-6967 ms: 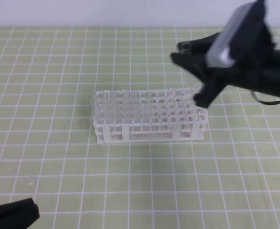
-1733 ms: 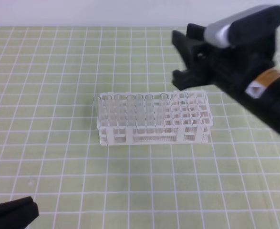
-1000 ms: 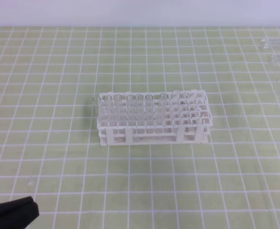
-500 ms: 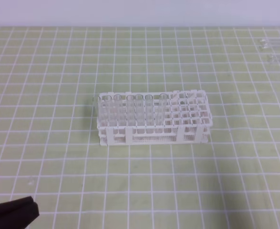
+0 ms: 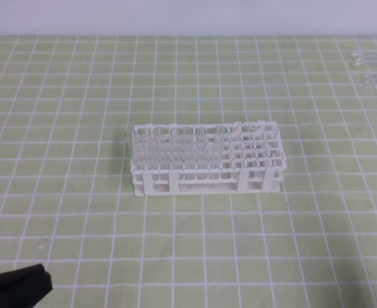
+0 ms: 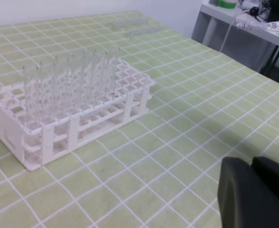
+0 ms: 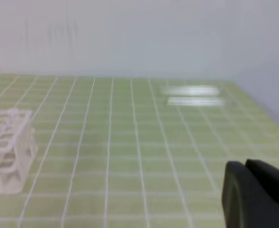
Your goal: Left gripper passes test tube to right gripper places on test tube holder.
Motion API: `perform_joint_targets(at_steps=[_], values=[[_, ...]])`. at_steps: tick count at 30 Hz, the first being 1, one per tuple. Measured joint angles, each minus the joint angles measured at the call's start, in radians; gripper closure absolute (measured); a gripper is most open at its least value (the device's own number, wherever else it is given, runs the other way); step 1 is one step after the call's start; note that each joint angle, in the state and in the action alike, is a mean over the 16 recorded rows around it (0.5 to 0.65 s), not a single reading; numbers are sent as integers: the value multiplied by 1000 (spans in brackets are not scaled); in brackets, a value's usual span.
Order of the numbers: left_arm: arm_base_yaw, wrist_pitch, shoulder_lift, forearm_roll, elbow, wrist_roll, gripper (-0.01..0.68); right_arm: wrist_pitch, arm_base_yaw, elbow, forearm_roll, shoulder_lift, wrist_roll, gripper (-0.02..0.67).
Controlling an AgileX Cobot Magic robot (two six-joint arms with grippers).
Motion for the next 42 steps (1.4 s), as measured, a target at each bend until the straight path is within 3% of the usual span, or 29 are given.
perform_joint_targets(at_steps=[18, 37, 42], values=[[0, 0, 1, 2, 0, 0, 647, 131, 1, 27, 80, -24, -78, 665], [0, 21, 0, 31, 2, 1, 648, 136, 1, 27, 85, -24, -83, 665], [33, 44, -20, 41, 8, 4, 657, 136, 1, 27, 85, -24, -83, 665]])
